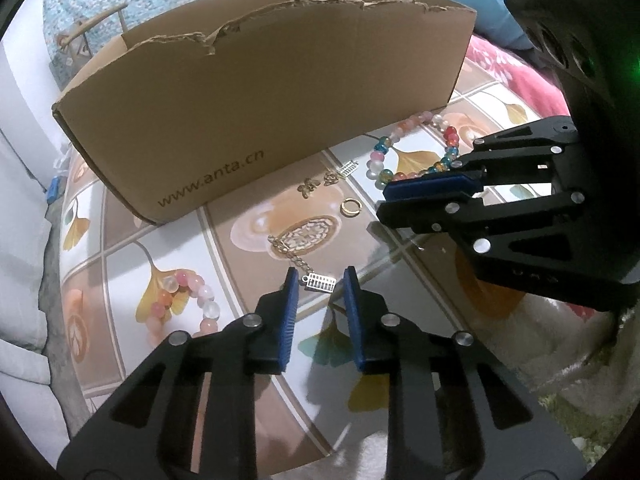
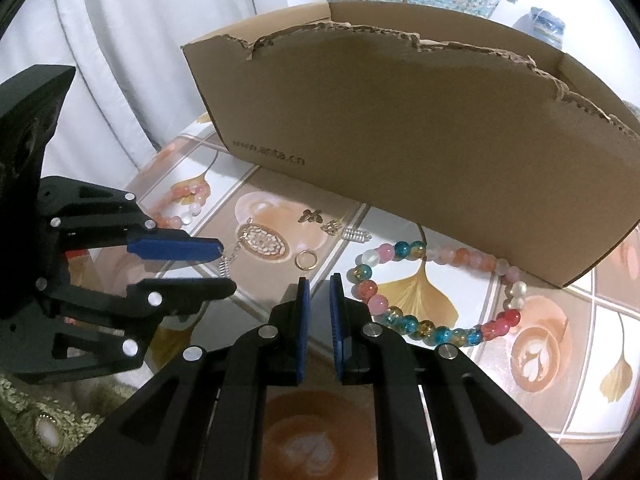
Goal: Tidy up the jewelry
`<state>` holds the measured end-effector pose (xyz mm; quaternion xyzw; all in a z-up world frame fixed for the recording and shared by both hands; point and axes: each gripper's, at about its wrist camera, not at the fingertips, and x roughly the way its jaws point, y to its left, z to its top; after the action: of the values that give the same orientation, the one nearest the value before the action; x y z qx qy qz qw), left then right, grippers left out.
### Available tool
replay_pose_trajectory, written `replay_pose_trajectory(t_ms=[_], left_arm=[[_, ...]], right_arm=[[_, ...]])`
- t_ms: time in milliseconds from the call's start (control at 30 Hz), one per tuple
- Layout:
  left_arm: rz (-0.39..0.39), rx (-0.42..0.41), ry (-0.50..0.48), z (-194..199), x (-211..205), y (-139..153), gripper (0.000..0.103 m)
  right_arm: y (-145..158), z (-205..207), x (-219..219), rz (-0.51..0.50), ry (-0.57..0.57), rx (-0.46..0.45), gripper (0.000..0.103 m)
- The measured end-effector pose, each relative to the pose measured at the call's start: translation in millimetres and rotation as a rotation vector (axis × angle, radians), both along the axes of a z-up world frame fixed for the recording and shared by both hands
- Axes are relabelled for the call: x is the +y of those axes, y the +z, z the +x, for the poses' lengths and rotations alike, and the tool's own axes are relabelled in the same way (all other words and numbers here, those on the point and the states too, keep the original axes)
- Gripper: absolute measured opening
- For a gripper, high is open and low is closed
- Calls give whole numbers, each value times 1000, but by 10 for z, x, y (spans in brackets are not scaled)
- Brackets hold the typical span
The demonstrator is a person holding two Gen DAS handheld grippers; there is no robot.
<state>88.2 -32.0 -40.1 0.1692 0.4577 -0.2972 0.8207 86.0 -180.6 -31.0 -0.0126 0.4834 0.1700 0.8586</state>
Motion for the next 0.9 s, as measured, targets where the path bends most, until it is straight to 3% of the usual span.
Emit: replay_pose_trajectory(t_ms=[400, 433, 467, 900], left_arm=[[-5, -15, -11, 17, -23, -9, 15], [-5, -19, -12, 15, -21, -4, 14], [-9, -30, -11, 12, -19, 13, 0], [-31, -18, -4, 8, 42, 63, 3]], right_arm=[[-2, -22, -4, 8, 11, 4, 7], [-1, -18, -5, 10, 9, 5, 6], [1, -20, -3, 12, 9, 6, 6], [56, -85, -51, 18, 3, -5, 6]])
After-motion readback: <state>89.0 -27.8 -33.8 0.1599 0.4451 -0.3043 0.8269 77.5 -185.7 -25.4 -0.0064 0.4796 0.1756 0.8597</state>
